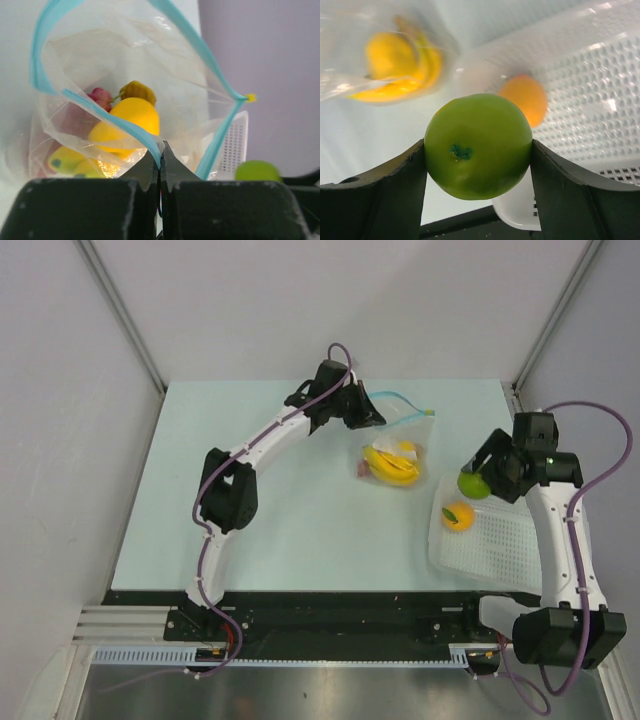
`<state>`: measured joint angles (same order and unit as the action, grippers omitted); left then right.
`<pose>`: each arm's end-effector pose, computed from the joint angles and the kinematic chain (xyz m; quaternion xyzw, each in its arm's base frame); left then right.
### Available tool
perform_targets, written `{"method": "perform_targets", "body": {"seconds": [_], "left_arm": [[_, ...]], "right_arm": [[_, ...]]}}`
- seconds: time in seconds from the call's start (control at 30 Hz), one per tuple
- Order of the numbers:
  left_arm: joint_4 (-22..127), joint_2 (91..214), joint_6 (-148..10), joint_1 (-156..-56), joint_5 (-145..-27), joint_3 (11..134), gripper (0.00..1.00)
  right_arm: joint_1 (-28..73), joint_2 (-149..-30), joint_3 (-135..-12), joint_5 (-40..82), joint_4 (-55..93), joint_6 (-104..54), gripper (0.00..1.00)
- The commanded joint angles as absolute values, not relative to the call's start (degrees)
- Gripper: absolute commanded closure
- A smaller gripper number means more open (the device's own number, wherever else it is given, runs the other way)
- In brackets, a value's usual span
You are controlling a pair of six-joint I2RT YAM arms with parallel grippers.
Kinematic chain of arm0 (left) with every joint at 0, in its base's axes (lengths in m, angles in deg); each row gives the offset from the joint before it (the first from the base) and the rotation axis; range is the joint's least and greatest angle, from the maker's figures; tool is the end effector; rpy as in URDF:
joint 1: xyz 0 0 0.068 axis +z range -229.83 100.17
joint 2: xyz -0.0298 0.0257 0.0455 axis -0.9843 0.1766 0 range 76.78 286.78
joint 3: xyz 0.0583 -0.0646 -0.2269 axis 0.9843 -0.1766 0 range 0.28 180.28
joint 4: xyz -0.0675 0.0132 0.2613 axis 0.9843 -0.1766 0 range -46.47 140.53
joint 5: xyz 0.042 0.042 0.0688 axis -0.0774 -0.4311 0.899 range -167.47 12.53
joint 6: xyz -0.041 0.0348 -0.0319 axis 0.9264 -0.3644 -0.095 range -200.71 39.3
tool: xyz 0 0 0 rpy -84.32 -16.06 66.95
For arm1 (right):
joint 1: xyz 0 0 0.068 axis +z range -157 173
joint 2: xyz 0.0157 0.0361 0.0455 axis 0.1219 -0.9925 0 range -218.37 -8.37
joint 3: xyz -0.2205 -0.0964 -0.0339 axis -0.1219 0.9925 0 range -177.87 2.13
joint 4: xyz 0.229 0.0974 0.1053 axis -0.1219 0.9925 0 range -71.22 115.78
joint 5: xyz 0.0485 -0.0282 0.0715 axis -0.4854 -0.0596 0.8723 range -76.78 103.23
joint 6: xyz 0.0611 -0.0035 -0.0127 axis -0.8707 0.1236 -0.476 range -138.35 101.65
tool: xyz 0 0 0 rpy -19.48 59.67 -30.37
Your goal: Open the zip-top bag and remove the fake food
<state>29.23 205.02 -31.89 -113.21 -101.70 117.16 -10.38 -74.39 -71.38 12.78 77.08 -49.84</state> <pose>0.4270 -0.3048 0.2419 -0.0153 0.8636 -0.4472 0.2325 0.2460 -0.0150 0.3249 0.2835 0.8984 0.0778 0.3262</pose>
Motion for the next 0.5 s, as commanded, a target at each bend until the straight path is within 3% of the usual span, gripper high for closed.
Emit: {"method": "perform_targets", "body": {"seconds": [0.0, 0.1, 0.2, 0.3, 0.33, 0.4, 0.43, 0.47], "left_arm": [[34.5, 205.0, -32.5, -113.4, -105.3, 120.8, 1.0], [40.8, 205.4, -29.0, -113.3, -109.3, 119.1, 1.0], [39.5, 206.2, -29.7, -113.7, -109.8, 120.9, 1.0], [38.5, 206.1, -30.2, -113.8, -110.1, 120.5, 1.0], [37.6, 205.9, -30.3, -114.1, -109.9, 120.2, 1.0], [37.1, 204.9, -30.9, -114.4, -109.5, 118.9, 1.0], [36.7, 204.5, -31.0, -114.7, -109.2, 118.4, 1.0], [36.6, 204.0, -31.6, -114.9, -108.9, 118.0, 1.0]], "right_arm": [[-15.7, -73.4, -65.2, 12.4, 79.0, -51.5, 0.86], [-17.7, -74.4, -60.7, 10.9, 78.8, -53.8, 0.85], [-18.7, -75.3, -56.7, 9.4, 77.2, -55.0, 0.76], [-20.1, -76.0, -54.7, 10.4, 76.3, -54.8, 0.59], [-20.1, -76.0, -54.6, 10.7, 76.2, -54.5, 0.43], [-20.1, -75.3, -54.7, 10.9, 76.1, -54.1, 0.33], [-20.0, -73.9, -54.6, 10.9, 75.9, -53.9, 0.23], [-19.9, -73.2, -54.6, 10.9, 75.6, -53.9, 0.2]]}}
